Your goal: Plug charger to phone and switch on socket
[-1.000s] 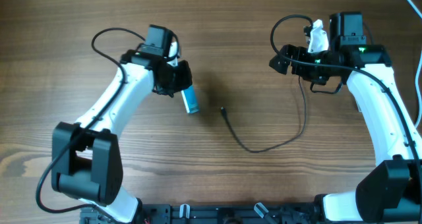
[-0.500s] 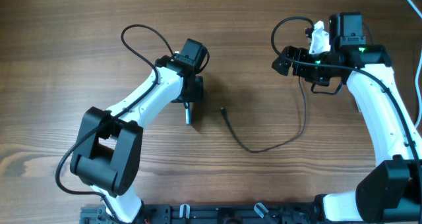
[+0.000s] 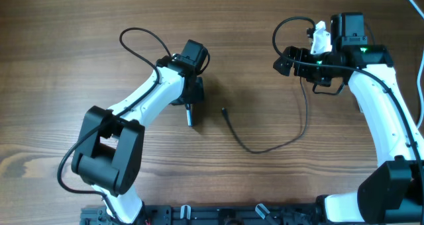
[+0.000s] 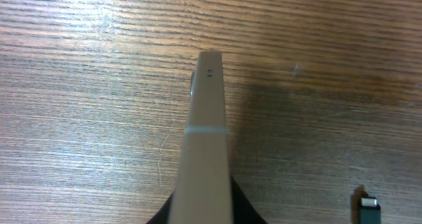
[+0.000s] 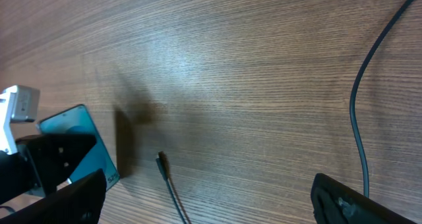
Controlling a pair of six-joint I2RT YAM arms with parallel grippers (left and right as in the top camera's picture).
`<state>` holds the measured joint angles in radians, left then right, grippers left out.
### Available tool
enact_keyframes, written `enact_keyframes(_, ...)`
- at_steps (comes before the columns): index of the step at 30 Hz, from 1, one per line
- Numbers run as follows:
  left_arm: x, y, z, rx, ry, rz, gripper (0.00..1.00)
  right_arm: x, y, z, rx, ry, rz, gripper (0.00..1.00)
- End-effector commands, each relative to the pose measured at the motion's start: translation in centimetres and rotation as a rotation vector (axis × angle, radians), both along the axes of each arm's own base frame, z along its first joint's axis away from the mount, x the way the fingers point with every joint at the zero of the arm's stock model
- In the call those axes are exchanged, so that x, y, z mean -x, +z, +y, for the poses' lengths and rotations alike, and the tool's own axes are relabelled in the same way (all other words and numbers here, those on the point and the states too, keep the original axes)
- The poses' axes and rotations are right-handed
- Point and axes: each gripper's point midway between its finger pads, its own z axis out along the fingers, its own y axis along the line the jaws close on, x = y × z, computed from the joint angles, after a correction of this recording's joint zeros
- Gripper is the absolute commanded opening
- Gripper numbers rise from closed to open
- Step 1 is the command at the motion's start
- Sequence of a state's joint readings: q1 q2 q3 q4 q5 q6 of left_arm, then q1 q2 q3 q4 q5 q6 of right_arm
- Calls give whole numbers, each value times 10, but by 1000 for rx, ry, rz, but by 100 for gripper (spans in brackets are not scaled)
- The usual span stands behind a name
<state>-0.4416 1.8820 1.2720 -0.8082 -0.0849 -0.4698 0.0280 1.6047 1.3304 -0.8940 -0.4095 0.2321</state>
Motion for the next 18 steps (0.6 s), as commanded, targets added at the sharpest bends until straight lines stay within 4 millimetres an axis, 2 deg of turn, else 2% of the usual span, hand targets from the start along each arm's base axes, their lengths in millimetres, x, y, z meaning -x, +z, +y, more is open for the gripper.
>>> enact_keyframes(1, 0, -5, 2, -14, 15, 10, 18, 0, -6, -2, 24, 13, 6, 100)
enact_keyframes(4, 0, -5, 2, -13, 15, 9, 18, 0, -6, -2, 24, 13, 5, 100)
enact_keyframes(6, 0, -5, 2, -13, 15, 9, 6, 0, -6, -2, 24, 12, 5, 100)
enact_keyframes(7, 0, -5, 2, -13, 15, 9, 5, 0, -6, -2, 24, 13, 5, 100)
enact_keyframes(9, 0, -6, 2, -12, 25, 12, 10, 0, -6, -2, 23, 13, 5, 100)
enact_keyframes(13, 3, -6, 3, -6, 93, 21, 14, 0, -6, -2, 24, 13, 5, 99)
enact_keyframes(18, 5, -6, 4, -9, 100, 29, 15, 0, -6, -2, 24, 13, 5, 100)
